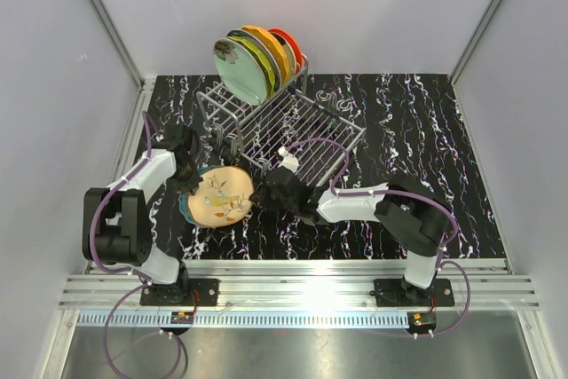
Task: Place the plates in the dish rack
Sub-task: Grab a plate with the right arm
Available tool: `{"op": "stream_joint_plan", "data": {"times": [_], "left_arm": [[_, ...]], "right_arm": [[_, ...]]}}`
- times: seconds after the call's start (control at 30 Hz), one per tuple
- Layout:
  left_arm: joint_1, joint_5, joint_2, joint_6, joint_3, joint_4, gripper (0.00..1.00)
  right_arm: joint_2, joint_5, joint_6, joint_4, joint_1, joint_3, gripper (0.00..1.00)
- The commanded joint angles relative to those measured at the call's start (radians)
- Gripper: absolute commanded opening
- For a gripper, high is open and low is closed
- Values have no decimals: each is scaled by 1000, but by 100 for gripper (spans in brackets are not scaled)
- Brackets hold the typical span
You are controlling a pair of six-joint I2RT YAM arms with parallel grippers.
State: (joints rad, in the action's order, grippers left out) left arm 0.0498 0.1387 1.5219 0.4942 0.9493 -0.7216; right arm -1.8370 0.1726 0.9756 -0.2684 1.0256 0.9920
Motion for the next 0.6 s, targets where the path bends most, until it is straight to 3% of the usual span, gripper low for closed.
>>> {"op": "stream_joint_plan", "data": {"times": [0.0,0.2,0.57], "left_arm": [[-4,28,-12,14,28,-7,0],[-4,12,1,18,26,-7,0],[-4,-10,11,20,26,-1,0]], "right_arm": [[10,-2,0,-61,10,3,25],[-18,-16,5,-63,10,25,32],[-79,-47,15,-63,11,86,35]]}}
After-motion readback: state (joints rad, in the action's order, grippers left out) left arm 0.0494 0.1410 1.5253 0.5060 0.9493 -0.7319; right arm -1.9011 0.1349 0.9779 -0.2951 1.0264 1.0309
